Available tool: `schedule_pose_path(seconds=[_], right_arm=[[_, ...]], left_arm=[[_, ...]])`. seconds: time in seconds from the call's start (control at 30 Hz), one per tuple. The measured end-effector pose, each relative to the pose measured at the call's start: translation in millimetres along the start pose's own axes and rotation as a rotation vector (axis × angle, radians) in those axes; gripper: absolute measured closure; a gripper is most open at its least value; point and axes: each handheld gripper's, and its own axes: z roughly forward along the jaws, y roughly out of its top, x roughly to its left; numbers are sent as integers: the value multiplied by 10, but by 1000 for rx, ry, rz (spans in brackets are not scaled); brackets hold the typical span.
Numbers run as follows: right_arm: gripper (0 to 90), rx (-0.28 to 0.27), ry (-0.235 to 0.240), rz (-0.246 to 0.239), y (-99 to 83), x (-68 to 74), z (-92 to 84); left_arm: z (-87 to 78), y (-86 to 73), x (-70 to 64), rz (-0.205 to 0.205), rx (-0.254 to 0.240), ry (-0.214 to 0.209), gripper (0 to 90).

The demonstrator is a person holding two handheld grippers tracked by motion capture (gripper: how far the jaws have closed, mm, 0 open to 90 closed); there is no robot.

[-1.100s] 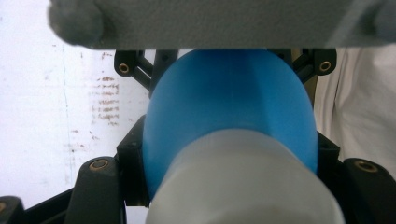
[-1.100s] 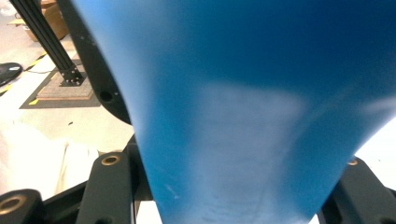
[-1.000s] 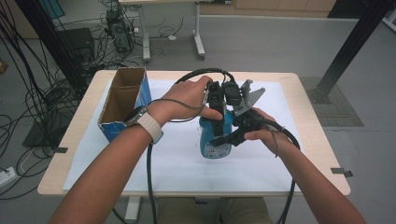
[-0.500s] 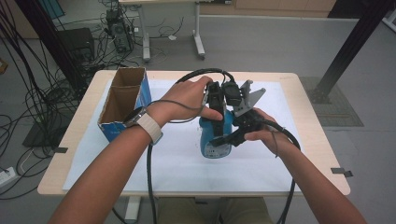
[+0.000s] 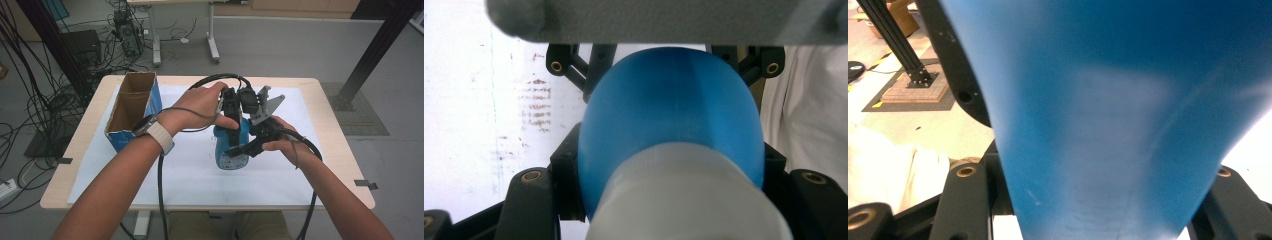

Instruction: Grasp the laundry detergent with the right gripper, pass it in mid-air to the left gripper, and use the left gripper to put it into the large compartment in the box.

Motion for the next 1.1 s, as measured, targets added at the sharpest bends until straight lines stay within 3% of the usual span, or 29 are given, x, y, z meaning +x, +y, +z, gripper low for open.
schedule_pose_path(seconds=[0.13, 0.17, 0.23, 1.1], right_arm=[[432, 2, -1, -2, 1, -1, 2], [432, 9, -17, -22, -2, -17, 2], [431, 1, -1, -1, 2, -1, 1], [431, 4, 1, -3, 2, 2, -6]], left_arm=[[1, -3, 0, -2, 2, 0, 374], [-1, -4, 2, -3, 0, -1, 374], [-2, -5, 2, -2, 0, 1, 374], [-4, 3, -3, -5, 2, -2, 373]])
